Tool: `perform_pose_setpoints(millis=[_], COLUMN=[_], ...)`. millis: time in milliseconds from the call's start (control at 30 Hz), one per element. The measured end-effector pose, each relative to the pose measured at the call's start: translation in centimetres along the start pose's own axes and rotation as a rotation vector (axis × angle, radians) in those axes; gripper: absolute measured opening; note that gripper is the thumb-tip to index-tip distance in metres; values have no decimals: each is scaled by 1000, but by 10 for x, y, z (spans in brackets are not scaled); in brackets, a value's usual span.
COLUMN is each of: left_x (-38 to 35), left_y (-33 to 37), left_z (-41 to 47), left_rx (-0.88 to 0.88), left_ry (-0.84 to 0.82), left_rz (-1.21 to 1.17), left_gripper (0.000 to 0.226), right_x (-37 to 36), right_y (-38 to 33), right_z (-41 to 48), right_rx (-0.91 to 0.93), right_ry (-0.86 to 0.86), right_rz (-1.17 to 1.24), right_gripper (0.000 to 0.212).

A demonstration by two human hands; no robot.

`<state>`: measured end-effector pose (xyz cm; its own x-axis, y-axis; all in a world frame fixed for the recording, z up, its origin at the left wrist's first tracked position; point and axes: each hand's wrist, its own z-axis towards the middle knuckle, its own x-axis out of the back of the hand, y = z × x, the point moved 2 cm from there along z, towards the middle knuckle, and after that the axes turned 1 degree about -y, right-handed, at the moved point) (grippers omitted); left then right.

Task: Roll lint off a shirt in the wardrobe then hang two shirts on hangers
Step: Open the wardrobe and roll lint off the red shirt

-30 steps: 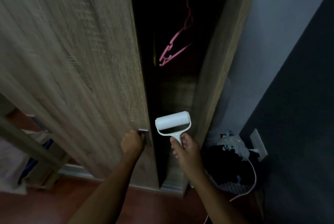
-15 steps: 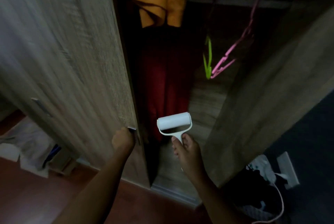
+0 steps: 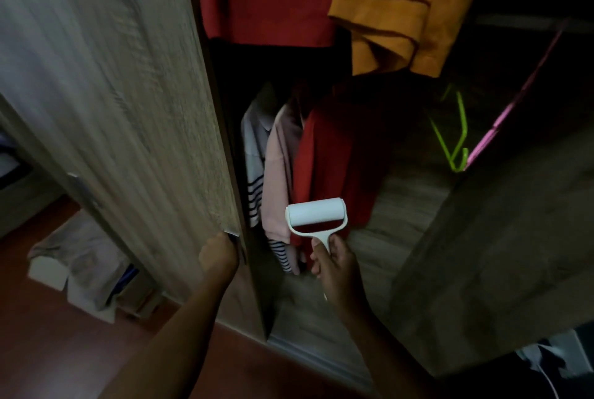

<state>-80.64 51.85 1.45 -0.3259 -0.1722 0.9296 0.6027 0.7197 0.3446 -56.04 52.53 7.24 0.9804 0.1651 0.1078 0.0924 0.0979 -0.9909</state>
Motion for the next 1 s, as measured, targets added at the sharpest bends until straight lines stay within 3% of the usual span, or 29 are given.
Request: perform_pose_setpoints(millis=[233,300,433,500,600,700,800,1000], left_x=[26,49,96,108,98,79,76,81], left_y=[1,28,100,132,160,162,153,119], left_z=[10,-4,-47,-63,-51,-31,-37,-41], left_rx=[-159,-257,-662,-737,-705,-717,-730,-536], left_ry=[-61,29,257,324,244,177,112,-21], left_rz=[-48,-114,-446,-518,-376,-293,-537,-886], left_gripper=[36,34,23,29,59,38,18,16], right_x=[-5,6,31,44,58,61,57,38], right_y=[-14,-19,-27,-34,-44,-49,-59,-93], right_z=[13,18,34,45,65,86,106,142], right_rx=[-25,-31,-23,-29,-26,-6,37,129], right_ry=[127,184,272,281,264,214,149,174], right_rz=[47,72,66,96,126,106,115,141], right_gripper=[20,27,43,43,37,40,47,44])
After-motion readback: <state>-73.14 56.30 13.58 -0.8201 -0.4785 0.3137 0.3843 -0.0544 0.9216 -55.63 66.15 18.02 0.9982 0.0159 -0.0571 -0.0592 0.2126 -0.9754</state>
